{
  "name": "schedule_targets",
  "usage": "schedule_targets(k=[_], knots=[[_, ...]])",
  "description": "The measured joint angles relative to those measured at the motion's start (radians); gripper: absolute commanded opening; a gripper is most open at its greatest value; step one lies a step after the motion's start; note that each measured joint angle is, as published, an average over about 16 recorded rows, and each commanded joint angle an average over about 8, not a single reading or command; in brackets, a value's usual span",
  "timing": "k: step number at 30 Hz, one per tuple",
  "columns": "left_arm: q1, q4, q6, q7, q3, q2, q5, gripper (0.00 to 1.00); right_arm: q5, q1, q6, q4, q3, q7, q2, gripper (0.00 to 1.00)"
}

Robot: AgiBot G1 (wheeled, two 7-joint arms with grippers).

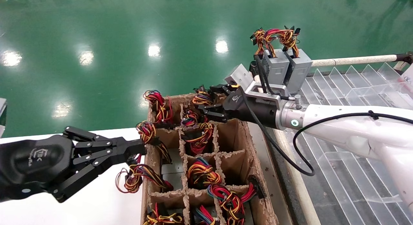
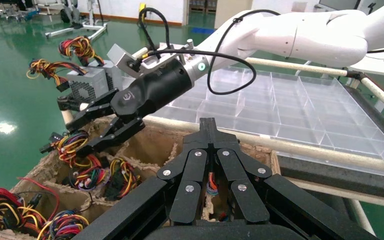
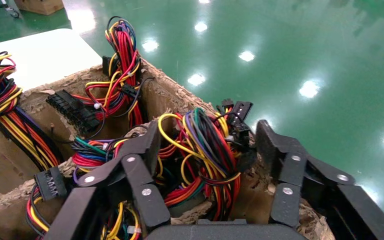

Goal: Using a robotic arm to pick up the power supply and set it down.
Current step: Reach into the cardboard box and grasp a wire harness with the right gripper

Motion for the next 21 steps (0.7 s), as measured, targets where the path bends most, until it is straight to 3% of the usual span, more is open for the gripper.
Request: schedule_targets(k=[21], knots=[[0.000,0.000,0.000,0.000,0.000,0.000,0.000,0.00,0.024,0.004,-0.012,-0.035,0.017,-0.029,0.003,0.00]])
